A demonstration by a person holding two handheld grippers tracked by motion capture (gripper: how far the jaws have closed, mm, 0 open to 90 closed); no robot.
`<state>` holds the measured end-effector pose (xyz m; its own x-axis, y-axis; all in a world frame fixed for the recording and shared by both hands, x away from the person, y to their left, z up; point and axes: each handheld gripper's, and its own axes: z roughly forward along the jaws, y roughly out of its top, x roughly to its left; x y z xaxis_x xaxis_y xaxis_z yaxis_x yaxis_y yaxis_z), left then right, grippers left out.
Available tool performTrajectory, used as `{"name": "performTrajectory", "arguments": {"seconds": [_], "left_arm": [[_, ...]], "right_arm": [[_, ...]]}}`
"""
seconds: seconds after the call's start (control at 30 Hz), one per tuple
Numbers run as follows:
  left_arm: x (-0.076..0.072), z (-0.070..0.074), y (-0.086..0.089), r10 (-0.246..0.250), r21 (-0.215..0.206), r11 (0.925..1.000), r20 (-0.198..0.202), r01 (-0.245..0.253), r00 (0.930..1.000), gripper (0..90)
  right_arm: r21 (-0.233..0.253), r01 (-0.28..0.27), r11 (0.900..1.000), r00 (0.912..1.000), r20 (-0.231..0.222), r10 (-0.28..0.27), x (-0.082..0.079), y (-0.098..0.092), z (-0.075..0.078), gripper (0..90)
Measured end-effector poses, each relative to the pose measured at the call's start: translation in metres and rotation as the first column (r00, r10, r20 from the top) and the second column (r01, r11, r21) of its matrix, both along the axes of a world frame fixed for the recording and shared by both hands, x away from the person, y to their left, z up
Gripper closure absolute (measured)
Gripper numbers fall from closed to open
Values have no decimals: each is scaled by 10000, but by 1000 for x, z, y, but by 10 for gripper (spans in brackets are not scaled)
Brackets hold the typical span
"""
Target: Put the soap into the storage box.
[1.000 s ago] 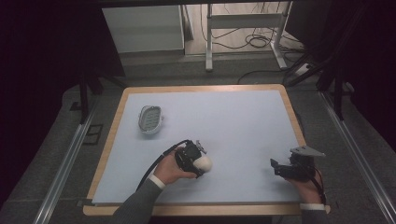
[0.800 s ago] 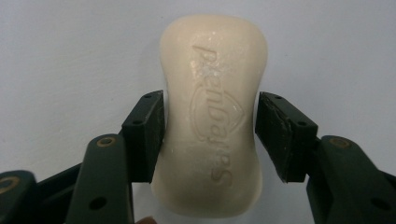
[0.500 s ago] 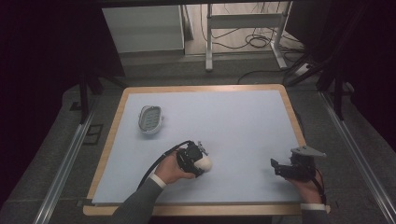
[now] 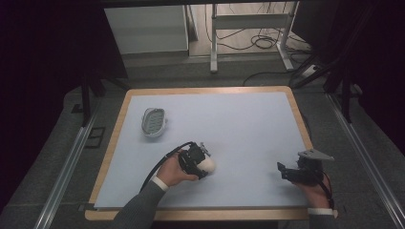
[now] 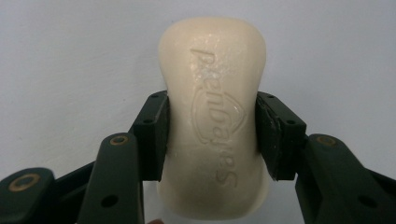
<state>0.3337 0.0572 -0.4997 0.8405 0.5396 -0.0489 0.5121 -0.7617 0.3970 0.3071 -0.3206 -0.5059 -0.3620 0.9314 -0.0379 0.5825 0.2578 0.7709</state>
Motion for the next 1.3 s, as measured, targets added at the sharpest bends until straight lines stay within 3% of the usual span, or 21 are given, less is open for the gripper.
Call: {"name": "performTrajectory", "arguments": {"seconds": [0.5,0.8,1.1,1.3], "left_arm": [[8,19,19,466,-513,9976,182,-456,9987,496],[17,27,31,724,-437,9965,194,-715,9972,496],[27,30,47,1449,-820,9865,343,-1417,9889,496],[32,30,57,1683,-812,9828,274,-1656,9854,496]], "right_arm": [[50,47,10000,10000,16,-47,0,-1,0,86],[19,54,10000,10000,6,-54,0,-1,0,86],[-3,121,9999,9999,2,-121,0,-2,-1,86],[-14,142,9999,9999,-41,-142,1,-2,-1,86]]}}
